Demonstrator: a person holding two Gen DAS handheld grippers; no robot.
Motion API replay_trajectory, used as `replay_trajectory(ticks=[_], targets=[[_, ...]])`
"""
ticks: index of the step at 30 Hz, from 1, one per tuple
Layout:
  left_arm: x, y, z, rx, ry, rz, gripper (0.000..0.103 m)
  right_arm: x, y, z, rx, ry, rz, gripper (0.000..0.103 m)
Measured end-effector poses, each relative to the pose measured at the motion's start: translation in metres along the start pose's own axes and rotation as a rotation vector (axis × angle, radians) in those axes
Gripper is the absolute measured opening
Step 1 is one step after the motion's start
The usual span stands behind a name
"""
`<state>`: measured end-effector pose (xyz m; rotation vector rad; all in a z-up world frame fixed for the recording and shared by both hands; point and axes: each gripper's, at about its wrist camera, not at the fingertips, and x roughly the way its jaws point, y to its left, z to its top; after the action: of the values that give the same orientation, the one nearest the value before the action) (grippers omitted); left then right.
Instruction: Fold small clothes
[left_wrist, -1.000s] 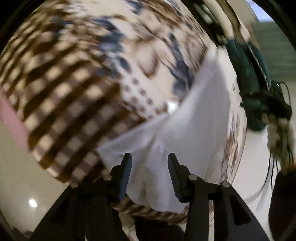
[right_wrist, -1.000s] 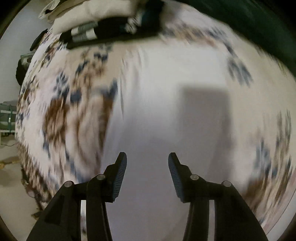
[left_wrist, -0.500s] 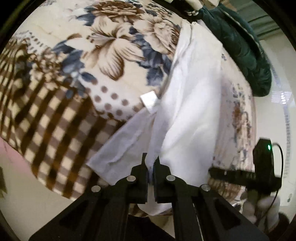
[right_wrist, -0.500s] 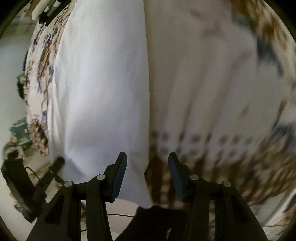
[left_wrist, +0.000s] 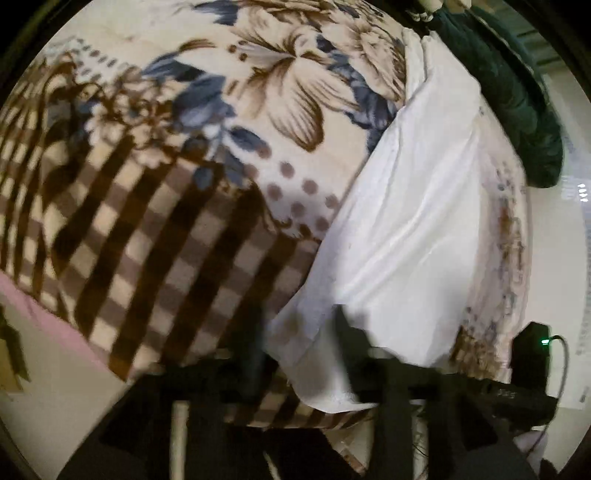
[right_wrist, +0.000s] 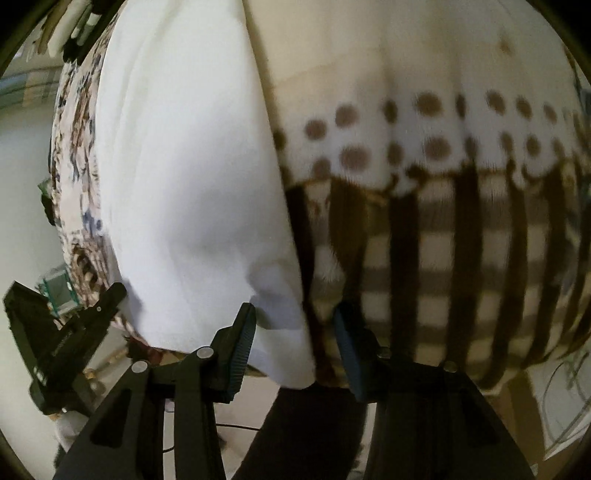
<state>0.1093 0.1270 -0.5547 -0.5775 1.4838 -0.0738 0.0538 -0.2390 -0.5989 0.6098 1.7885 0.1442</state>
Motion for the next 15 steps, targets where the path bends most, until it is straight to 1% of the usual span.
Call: replay_trajectory(ticks=[1, 2, 3, 4, 5, 6, 8, 9, 11, 12, 14, 15], targets=[[0.004, 0.001, 0.001, -0.002, 0.014, -0.002, 0.059, 0.002, 0.0, -0.003, 0.006, 0.004, 0.004, 0.046], [0.01, 0.004, 0.002, -0.001, 0.037, -0.015, 0.059, 0.01, 0.011, -0.004, 0.014, 0.007, 0.008, 0.046], [0.018, 0.005, 0.003, 0.002, 0.059, -0.018, 0.056, 0.012, 0.01, -0.003, 0.022, 0.013, 0.015, 0.046], [0.02, 0.004, 0.002, 0.007, 0.049, -0.007, 0.051, 0.015, 0.011, -0.009, 0.038, 0.004, 0.022, 0.042], [0.019, 0.002, -0.001, 0.026, 0.031, -0.011, 0.017, 0.017, 0.014, -0.013, 0.041, -0.01, 0.003, 0.022], [0.021, -0.005, -0.003, 0.062, 0.04, 0.004, 0.003, 0.018, 0.015, -0.016, 0.041, -0.023, -0.009, 0.013], [0.016, -0.02, -0.011, 0.125, 0.016, 0.017, 0.003, 0.013, 0.016, -0.024, 0.058, -0.049, 0.013, 0.006], [0.016, -0.021, -0.014, 0.136, 0.02, 0.018, 0.003, 0.01, 0.015, -0.03, 0.061, -0.06, 0.002, 0.005], [0.025, -0.019, -0.018, 0.133, 0.059, 0.007, 0.003, 0.007, 0.015, -0.037, 0.064, -0.083, -0.031, 0.005], [0.027, -0.016, -0.018, 0.129, 0.069, -0.002, 0.005, 0.009, 0.014, -0.039, 0.072, -0.085, -0.045, 0.005], [0.022, -0.014, -0.01, 0.113, 0.101, -0.019, 0.007, 0.012, 0.02, -0.032, 0.053, -0.061, -0.057, 0.006], [0.017, -0.013, -0.005, 0.097, 0.116, -0.02, 0.016, 0.013, 0.023, -0.028, 0.056, -0.04, -0.057, 0.006]])
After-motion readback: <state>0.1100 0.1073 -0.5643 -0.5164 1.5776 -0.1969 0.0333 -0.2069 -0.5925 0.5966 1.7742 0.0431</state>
